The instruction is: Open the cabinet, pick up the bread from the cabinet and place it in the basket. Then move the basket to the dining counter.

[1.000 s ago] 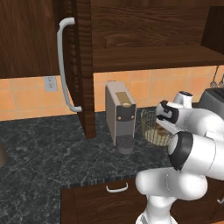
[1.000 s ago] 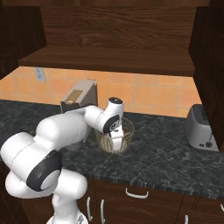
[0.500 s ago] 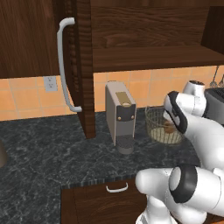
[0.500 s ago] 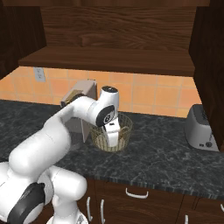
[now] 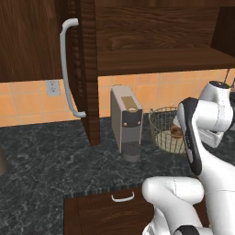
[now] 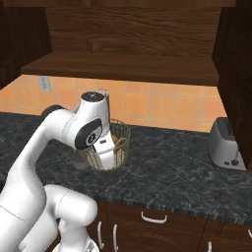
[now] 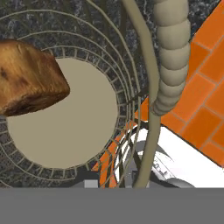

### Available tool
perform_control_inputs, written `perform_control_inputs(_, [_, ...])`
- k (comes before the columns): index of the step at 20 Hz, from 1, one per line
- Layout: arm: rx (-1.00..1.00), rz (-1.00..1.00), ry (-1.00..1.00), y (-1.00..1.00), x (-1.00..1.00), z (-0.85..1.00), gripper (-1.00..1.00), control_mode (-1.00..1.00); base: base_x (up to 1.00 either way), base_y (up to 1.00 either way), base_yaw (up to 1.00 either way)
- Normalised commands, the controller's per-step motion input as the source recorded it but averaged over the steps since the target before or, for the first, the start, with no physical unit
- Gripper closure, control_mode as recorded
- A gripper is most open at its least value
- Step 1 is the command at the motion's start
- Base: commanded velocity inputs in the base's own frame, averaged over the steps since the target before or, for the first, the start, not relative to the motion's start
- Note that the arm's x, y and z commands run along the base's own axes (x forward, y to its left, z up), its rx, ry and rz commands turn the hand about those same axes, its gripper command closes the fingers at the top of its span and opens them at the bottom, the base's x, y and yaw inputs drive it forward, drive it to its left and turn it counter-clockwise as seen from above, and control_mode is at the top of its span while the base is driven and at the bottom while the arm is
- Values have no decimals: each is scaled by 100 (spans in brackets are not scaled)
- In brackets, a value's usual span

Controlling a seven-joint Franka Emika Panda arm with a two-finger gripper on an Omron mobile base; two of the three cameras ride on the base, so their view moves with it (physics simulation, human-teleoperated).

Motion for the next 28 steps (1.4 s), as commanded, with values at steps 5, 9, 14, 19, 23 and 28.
perform_control_inputs(5, [0, 14, 2, 38, -43, 79, 100, -100, 0, 0, 0])
perform_control_inputs(9, [13, 18, 21, 6, -9, 43, 100, -100, 0, 0, 0])
perform_control_inputs(14, [4, 3, 3, 5, -9, 2, 100, -100, 0, 0, 0])
perform_control_inputs(19, [-2, 1, 0, 12, 0, 0, 100, -100, 0, 0, 0])
perform_control_inputs(23, [0, 0, 0, 1, -2, 0, 100, 100, -8, 0, 0])
perform_control_inputs(28, [0, 0, 0, 0, 0, 0, 100, 100, -71, -1, -11])
